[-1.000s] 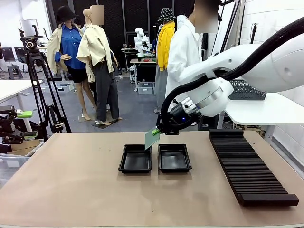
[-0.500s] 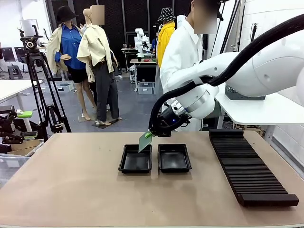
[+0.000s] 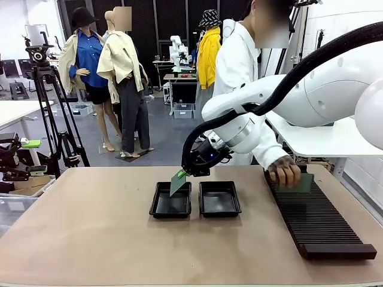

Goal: Inspect and transfer BCBs to ESD trays.
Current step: Pick up the Blank PCB from the PCB Rack and place it in the left ESD tray.

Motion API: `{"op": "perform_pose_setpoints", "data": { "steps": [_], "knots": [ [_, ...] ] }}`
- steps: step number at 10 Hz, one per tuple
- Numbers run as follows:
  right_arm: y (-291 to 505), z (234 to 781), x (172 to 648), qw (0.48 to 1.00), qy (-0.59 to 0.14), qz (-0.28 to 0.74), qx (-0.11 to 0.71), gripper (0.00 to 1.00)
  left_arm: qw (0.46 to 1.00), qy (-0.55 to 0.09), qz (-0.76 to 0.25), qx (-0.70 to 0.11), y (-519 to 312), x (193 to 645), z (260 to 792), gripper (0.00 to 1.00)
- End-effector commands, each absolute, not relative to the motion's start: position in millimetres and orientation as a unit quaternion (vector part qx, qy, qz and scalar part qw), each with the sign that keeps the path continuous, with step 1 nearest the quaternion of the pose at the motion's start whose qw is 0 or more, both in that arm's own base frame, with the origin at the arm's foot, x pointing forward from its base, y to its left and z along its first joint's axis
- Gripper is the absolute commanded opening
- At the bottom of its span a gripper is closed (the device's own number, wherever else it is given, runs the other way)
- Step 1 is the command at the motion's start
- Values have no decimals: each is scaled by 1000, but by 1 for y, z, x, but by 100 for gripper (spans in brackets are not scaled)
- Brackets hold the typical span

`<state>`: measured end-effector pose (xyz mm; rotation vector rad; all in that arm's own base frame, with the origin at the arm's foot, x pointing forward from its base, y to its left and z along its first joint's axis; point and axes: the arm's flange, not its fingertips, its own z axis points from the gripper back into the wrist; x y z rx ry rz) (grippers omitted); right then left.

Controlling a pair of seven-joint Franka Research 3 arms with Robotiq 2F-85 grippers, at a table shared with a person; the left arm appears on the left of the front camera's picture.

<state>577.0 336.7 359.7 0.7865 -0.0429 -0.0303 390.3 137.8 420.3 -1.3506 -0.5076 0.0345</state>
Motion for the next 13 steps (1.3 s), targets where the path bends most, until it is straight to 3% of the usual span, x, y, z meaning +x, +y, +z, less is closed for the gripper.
{"op": "perform_pose_setpoints", "data": {
  "steps": [1,13],
  "knots": [
    [335,360,577,923,-19,-13,383,0,745,-229,22,-626,139,388,423,100],
    [335,360,577,923,-19,-13,383,0,745,-229,22,-626,139,388,423,100]
  ]
}}
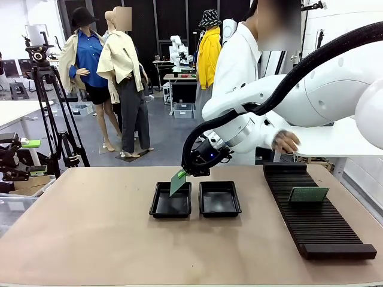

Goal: Inspect and transfer BCBs to ESD trays.
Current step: Pick up the Blank PCB from the PCB Rack and place it in the left ESD tray.

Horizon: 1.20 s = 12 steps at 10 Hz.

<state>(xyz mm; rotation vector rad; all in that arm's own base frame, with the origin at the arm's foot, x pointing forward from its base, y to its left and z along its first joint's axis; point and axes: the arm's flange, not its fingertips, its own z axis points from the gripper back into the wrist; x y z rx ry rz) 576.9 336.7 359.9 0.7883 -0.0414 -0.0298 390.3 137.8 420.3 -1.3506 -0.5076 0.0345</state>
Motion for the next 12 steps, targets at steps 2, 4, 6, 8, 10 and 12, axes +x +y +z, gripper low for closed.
{"op": "perform_pose_setpoints", "data": {
  "steps": [2,4,6,8,10,12],
  "knots": [
    [335,360,577,923,-19,-13,383,0,745,-229,22,-626,139,388,423,100],
    [335,360,577,923,-19,-13,383,0,745,-229,22,-626,139,388,423,100],
    [335,360,577,923,-19,-13,383,0,745,-229,22,-626,139,388,423,100],
    [335,360,577,923,-19,-13,383,0,745,-229,22,-626,139,388,423,100],
    [335,360,577,923,-19,-13,383,0,745,-229,22,-626,139,388,423,100],
    [335,360,577,923,-19,-13,383,0,745,-229,22,-626,139,388,423,100]
  ]
}}
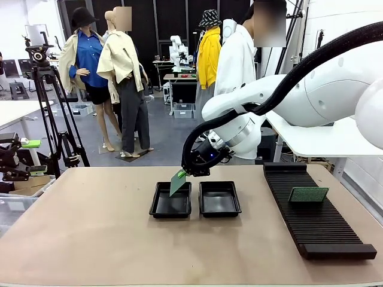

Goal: Inspect and transfer BCBs to ESD trays.
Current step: Pick up the Blank PCB from the PCB Rack and place it in the left ESD tray.

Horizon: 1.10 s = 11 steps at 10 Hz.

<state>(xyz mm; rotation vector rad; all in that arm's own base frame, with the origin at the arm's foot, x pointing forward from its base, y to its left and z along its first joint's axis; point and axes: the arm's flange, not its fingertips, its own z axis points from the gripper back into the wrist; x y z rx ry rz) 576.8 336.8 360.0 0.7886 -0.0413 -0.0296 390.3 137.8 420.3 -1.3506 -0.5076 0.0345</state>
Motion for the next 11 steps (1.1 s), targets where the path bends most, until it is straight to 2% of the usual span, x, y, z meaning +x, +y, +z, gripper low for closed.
{"op": "perform_pose_setpoints", "data": {
  "steps": [1,7,11],
  "knots": [
    [335,360,577,923,-19,-13,383,0,745,-229,22,-626,139,388,423,100],
    [337,360,577,923,-20,-14,384,0,745,-229,22,-626,139,388,423,100],
    [374,345,564,933,-12,-43,358,0,745,-229,22,-626,139,388,423,100]
  ]
}}
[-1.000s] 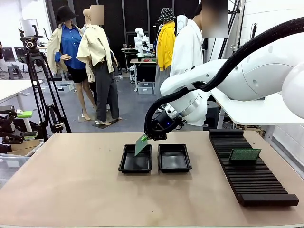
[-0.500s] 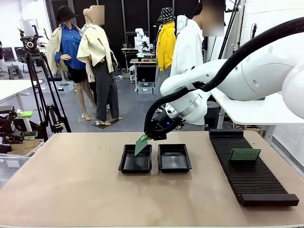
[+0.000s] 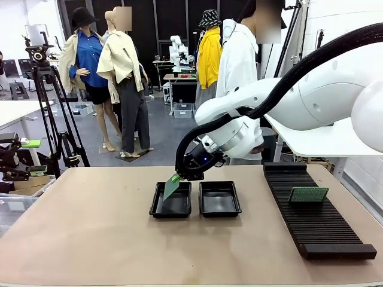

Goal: Inspect and transfer BCBs to ESD trays.
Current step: Pick up the Blank PCB from the PCB Rack and place it in the left ESD tray.

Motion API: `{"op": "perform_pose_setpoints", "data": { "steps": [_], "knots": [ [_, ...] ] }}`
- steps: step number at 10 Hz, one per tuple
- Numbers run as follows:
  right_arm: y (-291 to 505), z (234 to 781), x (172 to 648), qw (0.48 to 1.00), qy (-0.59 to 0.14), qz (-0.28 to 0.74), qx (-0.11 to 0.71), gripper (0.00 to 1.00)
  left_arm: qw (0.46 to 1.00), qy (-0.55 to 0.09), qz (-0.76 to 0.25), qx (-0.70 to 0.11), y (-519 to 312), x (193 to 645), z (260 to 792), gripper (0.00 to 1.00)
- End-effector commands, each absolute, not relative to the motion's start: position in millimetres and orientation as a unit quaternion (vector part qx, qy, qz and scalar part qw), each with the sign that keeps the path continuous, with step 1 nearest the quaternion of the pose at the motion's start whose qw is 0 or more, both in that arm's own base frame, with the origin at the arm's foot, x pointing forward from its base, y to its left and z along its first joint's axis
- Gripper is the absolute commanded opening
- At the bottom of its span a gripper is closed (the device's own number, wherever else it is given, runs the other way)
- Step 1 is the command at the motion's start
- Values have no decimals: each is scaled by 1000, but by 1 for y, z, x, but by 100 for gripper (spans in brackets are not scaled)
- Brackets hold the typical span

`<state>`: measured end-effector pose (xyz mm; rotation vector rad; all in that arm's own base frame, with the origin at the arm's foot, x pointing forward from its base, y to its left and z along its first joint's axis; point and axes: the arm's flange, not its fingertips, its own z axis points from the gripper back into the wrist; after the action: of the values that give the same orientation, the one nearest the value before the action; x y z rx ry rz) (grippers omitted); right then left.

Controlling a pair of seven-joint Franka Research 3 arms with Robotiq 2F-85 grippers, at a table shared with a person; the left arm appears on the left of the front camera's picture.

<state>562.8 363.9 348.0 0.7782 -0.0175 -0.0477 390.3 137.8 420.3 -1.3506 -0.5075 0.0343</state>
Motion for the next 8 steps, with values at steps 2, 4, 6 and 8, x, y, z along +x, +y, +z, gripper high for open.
{"op": "perform_pose_setpoints", "data": {
  "steps": [2,4,6,8],
  "knots": [
    [385,336,567,937,-8,-54,345,0,745,-229,22,-626,139,388,423,100],
    [386,331,570,940,-6,-57,337,0,745,-229,22,-626,139,388,423,100],
    [391,323,573,940,-7,-58,336,0,745,-229,22,-626,139,388,423,100],
    [392,318,574,942,-9,-58,331,0,745,-229,22,-626,139,388,423,100]
  ]
}}
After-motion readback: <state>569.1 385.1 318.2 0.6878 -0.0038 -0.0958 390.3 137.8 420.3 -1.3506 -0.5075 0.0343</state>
